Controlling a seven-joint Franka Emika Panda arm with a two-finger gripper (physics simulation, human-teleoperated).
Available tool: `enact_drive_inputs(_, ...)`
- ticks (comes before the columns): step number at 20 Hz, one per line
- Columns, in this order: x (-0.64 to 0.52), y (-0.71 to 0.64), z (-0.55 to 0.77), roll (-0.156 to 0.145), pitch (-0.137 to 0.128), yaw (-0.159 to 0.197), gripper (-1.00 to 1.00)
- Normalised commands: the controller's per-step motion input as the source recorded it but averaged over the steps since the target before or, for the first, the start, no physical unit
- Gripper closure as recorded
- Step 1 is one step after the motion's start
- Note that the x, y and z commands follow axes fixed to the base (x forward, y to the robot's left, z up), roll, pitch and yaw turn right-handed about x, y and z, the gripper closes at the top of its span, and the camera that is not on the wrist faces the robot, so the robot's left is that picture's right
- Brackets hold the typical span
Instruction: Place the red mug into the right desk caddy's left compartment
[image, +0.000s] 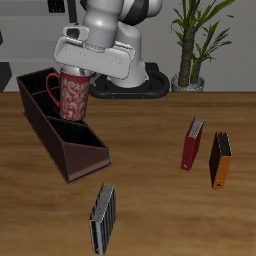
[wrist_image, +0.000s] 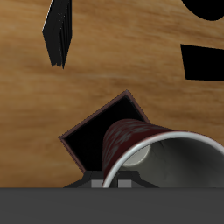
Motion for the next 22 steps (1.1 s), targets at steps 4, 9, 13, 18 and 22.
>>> enact_drive_inputs(4, 0.08, -0.04, -0.17, -0.006, 0.021, -0.032, 1.0)
enact_drive_inputs(9, 0.04, 0.03, -0.2, 0.003, 0.022, -0.017, 1.0)
enact_drive_inputs(13, 0.1, 0.02, -0.3, -0.001, 0.036, -0.005, 1.0)
enact_drive_inputs(18, 0.11, -0.07, -0.28, -0.013, 0.035, -0.009, 1.0)
enact_drive_inputs(22, 0.11, -0.1, -0.33, -0.014, 0.047, -0.018, 1.0)
